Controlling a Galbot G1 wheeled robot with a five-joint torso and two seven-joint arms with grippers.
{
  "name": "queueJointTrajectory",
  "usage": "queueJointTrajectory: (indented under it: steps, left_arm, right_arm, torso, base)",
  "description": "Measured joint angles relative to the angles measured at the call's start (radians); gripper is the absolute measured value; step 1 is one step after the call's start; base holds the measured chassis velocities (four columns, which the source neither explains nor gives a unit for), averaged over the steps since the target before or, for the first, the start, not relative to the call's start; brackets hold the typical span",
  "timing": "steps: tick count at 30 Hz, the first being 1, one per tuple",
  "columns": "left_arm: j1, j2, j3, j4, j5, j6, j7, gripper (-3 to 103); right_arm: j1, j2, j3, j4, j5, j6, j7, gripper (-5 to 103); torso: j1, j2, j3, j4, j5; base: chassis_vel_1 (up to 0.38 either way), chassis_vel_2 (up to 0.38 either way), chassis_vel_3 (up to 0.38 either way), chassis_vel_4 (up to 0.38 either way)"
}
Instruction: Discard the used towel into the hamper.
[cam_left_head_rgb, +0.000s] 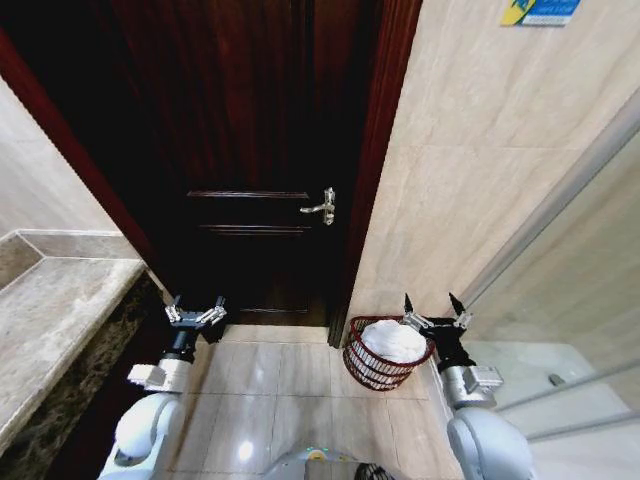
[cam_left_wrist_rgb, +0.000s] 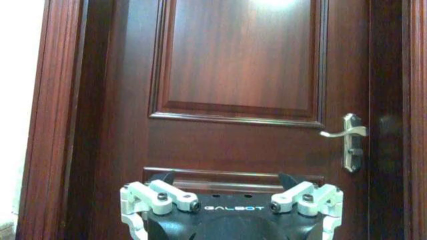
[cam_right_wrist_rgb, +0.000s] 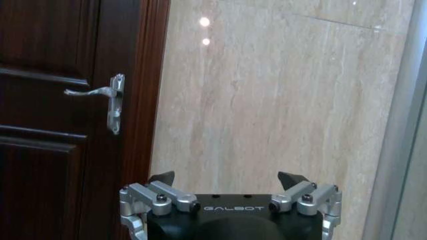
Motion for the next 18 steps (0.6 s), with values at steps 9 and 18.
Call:
queueJointTrajectory:
  steps: [9,18]
  left_arm:
    - [0.0,-0.001,-0.001,-0.003,0.0,0.0,0.0,100]
    - [0.0,-0.001,-0.001,-0.003,-0.001,0.0,-0.001,100]
  right_arm:
    - [0.008,-0.006,-0.001,0.005,0.002,-0.008,0.0,100]
    - [0.011,-0.012,-0.003,0.008,0.001,-0.014,-0.001,100]
  torso:
    - [0.024,0.051,0.027,0.0,0.0]
    - [0.048,0.104,0.055,0.0,0.0]
  base:
    - [0.0,0.0,0.0,0.0]
    - [0.0,0.0,0.0,0.0]
